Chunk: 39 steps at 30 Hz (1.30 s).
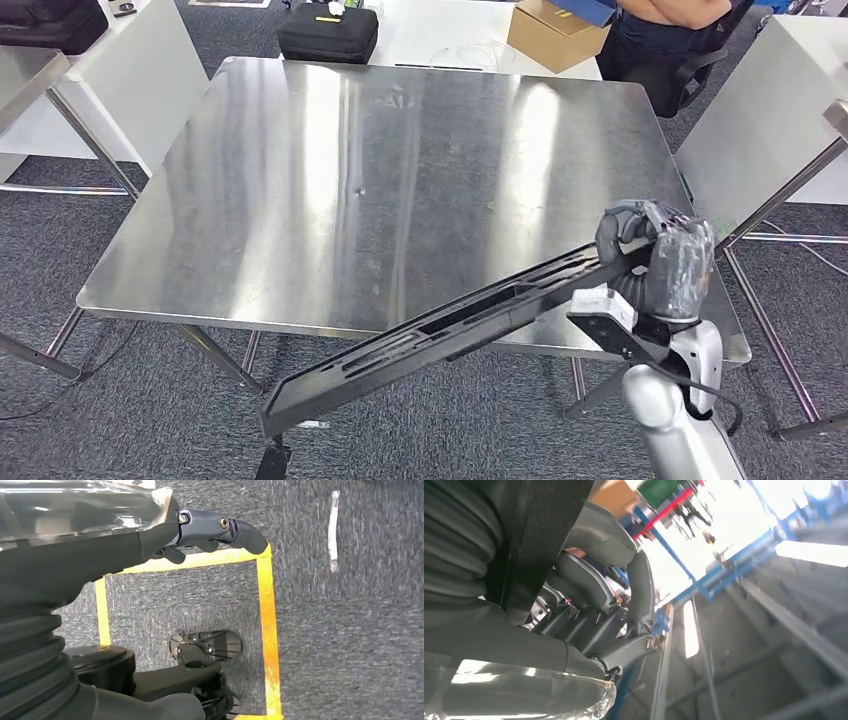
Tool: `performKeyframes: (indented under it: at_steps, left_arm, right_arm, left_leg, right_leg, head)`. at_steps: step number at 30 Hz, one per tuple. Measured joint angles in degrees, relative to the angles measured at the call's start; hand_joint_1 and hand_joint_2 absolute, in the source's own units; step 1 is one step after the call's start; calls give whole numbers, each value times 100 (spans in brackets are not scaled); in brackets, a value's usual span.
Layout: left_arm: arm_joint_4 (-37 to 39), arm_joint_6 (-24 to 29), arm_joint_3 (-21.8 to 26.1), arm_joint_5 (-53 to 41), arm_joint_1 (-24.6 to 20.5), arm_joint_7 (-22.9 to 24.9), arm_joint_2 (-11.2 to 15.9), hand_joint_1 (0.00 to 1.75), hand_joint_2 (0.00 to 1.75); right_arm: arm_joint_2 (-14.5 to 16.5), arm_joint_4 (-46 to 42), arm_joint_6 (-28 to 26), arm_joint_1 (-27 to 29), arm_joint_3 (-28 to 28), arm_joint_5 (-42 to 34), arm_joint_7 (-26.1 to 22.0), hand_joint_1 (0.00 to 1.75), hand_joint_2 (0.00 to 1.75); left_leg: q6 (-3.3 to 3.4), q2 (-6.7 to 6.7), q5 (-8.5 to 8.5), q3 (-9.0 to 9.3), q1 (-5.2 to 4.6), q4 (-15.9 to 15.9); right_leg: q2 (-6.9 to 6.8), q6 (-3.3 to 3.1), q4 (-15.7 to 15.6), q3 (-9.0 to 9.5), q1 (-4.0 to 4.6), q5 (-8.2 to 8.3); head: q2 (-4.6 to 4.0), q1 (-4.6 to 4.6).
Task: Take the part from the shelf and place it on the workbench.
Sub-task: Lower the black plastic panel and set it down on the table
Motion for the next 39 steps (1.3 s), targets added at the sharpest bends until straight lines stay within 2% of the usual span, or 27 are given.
performKeyframes:
  at_steps: [1, 3, 4, 5, 7, 10, 11, 12, 14, 15, 16, 17, 19, 20, 21, 24, 26, 27, 29, 30, 31, 32, 34, 35, 36, 37, 39]
  left_arm:
    - [0, -19, -31, -15, -7, 24, -1, 0, 175]
    - [-2, -55, -79, -33, -31, 56, -5, 0, 175]
    - [-3, -67, -99, -39, -49, 70, -7, 0, 175]
    - [-4, -75, -119, -44, -67, 85, -8, 0, 175]
    - [-8, -82, -167, -62, -96, 116, -5, 0, 175]
    - [-21, -88, -223, -82, -128, 153, -2, 0, 175]
    - [-24, -89, -238, -86, -139, 159, -2, 0, 175]
    - [-25, -91, -250, -88, -145, 162, -2, 0, 175]
    - [-25, -109, -278, -92, -149, 184, 1, 0, 175]
    - [-24, -126, -295, -95, -149, 200, 4, 0, 175]
    - [-25, -143, -314, -99, -151, 219, 9, 0, 175]
    - [-25, -161, -329, -103, -156, 233, 14, 0, 175]
    - [-25, -188, -354, -109, -178, 251, 21, 0, 175]
    - [-25, -199, -365, -110, -196, 256, 25, 0, 175]
    - [-25, -207, -381, -110, -212, 261, 28, 0, 175]
    - [-27, -233, -428, -114, -236, 269, 32, 0, 175]
    - [-30, -262, -461, -133, -250, 273, 33, 0, 175]
    - [-31, -279, -479, -145, -261, 284, 33, 0, 175]
    - [-31, -308, -513, -172, -281, 323, 33, 0, 175]
    - [-31, -321, -531, -185, -285, 350, 33, 0, 175]
    - [-31, -333, -552, -196, -287, 376, 33, 0, 175]
    - [-31, -344, -575, -204, -290, 398, 32, 0, 175]
    - [-31, -367, -618, -215, -305, 431, 27, 0, 175]
    - [-31, -381, -636, -226, -319, 446, 24, 0, 175]
    - [-32, -397, -652, -237, -335, 466, 23, 0, 175]
    - [-32, -417, -668, -246, -350, 488, 26, 0, 175]
    - [-35, -449, -700, -259, -370, 529, 34, 0, 175]
  right_arm:
    - [-53, 134, 127, -193, 79, 89, 68, 175, 175]
    - [-135, 366, 355, -608, 239, 253, 187, 175, 175]
    - [-163, 479, 450, -816, 323, 317, 239, 175, 175]
    - [-185, 586, 544, -1006, 404, 371, 292, 175, 175]
    - [-221, 811, 722, -1347, 576, 466, 377, 175, 175]
    - [-252, 1094, 897, -1807, 833, 535, 433, 175, 175]
    - [-255, 1167, 923, -1932, 899, 540, 444, 175, 175]
    - [-256, 1239, 952, -2041, 963, 551, 458, 175, 175]
    - [-253, 1413, 1057, -2247, 1127, 607, 492, 175, 175]
    - [-245, 1517, 1138, -2356, 1232, 654, 510, 175, 175]
    - [-231, 1630, 1226, -2478, 1347, 709, 526, 175, 175]
    - [-208, 1749, 1326, -2614, 1475, 761, 542, 175, 175]
    - [-143, 1997, 1547, -2919, 1754, 826, 589, 175, 175]
    - [-104, 2127, 1662, -3083, 1910, 834, 623, 175, 175]
    - [-67, 2244, 1753, -3236, 2055, 832, 659, 175, 175]
    - [23, 2495, 1901, -3560, 2392, 811, 735, 175, 175]
    - [80, 2594, 1973, -3705, 2529, 788, 770, 175, 175]
    - [111, 2650, 2025, -3776, 2594, 776, 801, 175, 175]
    - [201, 2799, 2157, -3891, 2745, 771, 891, 175, 175]
    - [256, 2884, 2223, -3928, 2826, 783, 942, 175, 175]
    - [325, 2974, 2274, -3963, 2913, 798, 993, 175, 175]
    - [399, 3058, 2309, -4003, 2993, 810, 1037, 175, 175]
    - [559, 3201, 2343, -4110, 3125, 813, 1119, 175, 175]
    - [643, 3258, 2355, -4171, 3174, 807, 1159, 175, 175]
    - [726, 3316, 2366, -4228, 3219, 801, 1205, 175, 175]
    - [799, 3375, 2378, -4278, 3258, 795, 1248, 175, 175]
    - [929, 3485, 2407, -4345, 3323, 789, 1325, 175, 175]
  left_leg:
    - [-7, -3, -16, 20, 3, 2]
    - [-44, -13, -60, 75, 9, 5]
    - [-76, -19, -89, 94, -3, 14]
    - [-107, -23, -113, 103, -13, 20]
    - [-167, -25, -144, 108, -28, 16]
    - [-249, -12, -243, 61, 8, 128]
    - [-273, -7, -340, -52, 17, 346]
    - [-293, -2, -464, -241, 22, 688]
    - [-320, 3, -669, -709, 25, 1436]
    - [-324, 4, -659, -880, 26, 1634]
    - [-321, 5, -534, -941, 27, 1610]
    - [-308, 7, -316, -895, 27, 1375]
    - [-269, 17, 147, -614, 18, 626]
    - [-247, 21, 262, -481, 10, 326]
    - [-227, 20, 294, -400, -3, 155]
    - [-150, -4, 250, -334, -17, 49]
    - [-88, -18, 248, -286, -1, -2]
    - [-61, -21, 241, -264, 5, -18]
    - [-22, -24, 205, -233, 4, -21]
    - [-14, -26, 183, -211, 5, -20]
    - [-16, -29, 158, -183, 7, -18]
    - [-26, -32, 129, -145, 9, -17]
    - [-73, -36, 62, -61, 9, -15]
    - [-104, -36, 23, -27, -1, -8]
    - [-136, -37, -9, -2, -13, -4]
    - [-164, -37, -33, 12, -19, -5]
    - [-218, -31, -68, 27, -3, -11]
  right_leg:
    - [-2, 48, -96, -10, -14, 116]
    - [-12, 160, -822, 258, -52, 512]
    - [-15, 184, -1200, 432, -57, 671]
    - [-15, 170, -1460, 552, -54, 767]
    - [-5, 74, -1602, 627, -22, 781]
    - [14, -73, -1615, 666, -49, 752]
    - [16, -118, -1621, 697, -62, 735]
    - [14, -157, -1622, 726, -57, 712]
    - [10, -218, -1621, 772, -35, 669]
    - [12, -236, -1620, 796, -24, 648]
    - [18, -245, -1619, 826, -20, 624]
    - [27, -243, -1619, 863, -19, 597]
    - [52, -211, -1614, 929, -2, 534]
    - [64, -185, -1609, 942, 14, 507]
    - [72, -160, -1610, 943, 32, 489]
    - [53, -75, -1630, 942, 41, 444]
    - [30, -48, -1397, 817, 38, 333]
    - [23, -56, -1101, 647, 38, 231]
    - [24, -75, -313, 172, 37, 30]
    - [23, -60, -39, -28, 34, 6]
    - [22, -25, 30, -131, 26, 70]
    - [20, 26, -132, -118, 16, 222]
    - [4, 126, -917, 164, -3, 650]
    - [-1, 130, -1277, 322, -1, 807]
    - [-5, 103, -1515, 434, 5, 895]
    - [-6, 54, -1615, 492, 20, 913]
    - [1, -56, -1634, 530, 28, 895]
  head:
    - [0, 2]
    - [0, 8]
    - [0, 10]
    - [0, 9]
    - [0, 2]
    - [0, -11]
    - [0, -16]
    - [0, -20]
    - [0, -21]
    - [0, -21]
    - [0, -22]
    - [0, -23]
    - [0, -24]
    - [0, -21]
    - [0, -19]
    - [0, -16]
    - [0, -11]
    - [0, -9]
    - [0, -6]
    - [0, -7]
    - [0, -6]
    - [0, -6]
    - [0, -4]
    - [0, -8]
    - [0, -16]
    - [0, -23]
    - [0, -33]
